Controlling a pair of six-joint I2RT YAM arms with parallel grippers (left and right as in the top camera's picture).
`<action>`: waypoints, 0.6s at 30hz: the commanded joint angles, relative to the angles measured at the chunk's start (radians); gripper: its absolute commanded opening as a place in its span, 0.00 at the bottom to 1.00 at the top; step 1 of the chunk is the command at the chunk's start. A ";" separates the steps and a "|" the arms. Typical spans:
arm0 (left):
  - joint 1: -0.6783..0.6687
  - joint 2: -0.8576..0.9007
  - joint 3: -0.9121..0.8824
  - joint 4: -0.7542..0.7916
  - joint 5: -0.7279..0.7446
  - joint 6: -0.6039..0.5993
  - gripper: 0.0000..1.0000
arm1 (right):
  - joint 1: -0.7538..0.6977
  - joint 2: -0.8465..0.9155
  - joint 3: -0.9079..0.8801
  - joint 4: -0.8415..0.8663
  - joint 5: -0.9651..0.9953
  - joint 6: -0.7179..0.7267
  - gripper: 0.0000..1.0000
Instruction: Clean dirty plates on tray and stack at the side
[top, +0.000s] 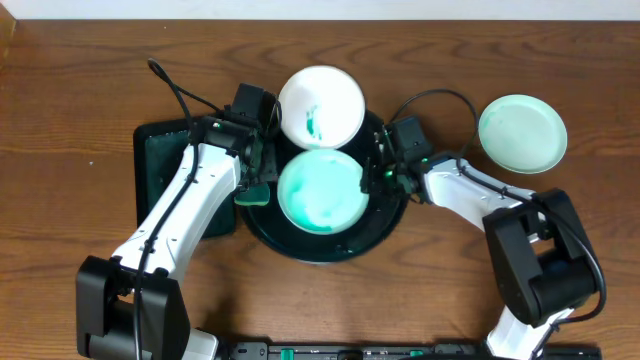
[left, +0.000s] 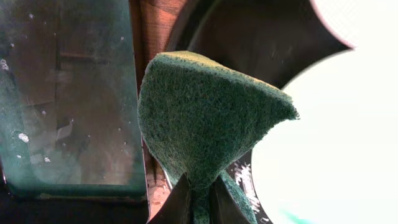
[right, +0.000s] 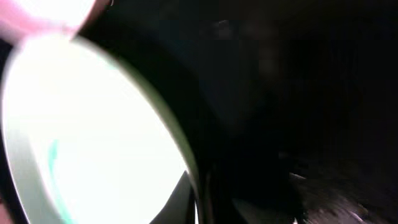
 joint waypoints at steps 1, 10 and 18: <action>0.003 0.007 0.023 -0.003 -0.001 0.006 0.07 | 0.003 0.038 -0.006 0.007 -0.010 -0.018 0.01; 0.003 0.007 0.023 -0.006 0.014 0.006 0.07 | 0.006 -0.006 -0.005 0.020 0.012 -0.109 0.02; 0.003 0.007 0.023 -0.005 0.013 0.006 0.07 | 0.022 -0.177 -0.005 0.001 0.084 -0.234 0.02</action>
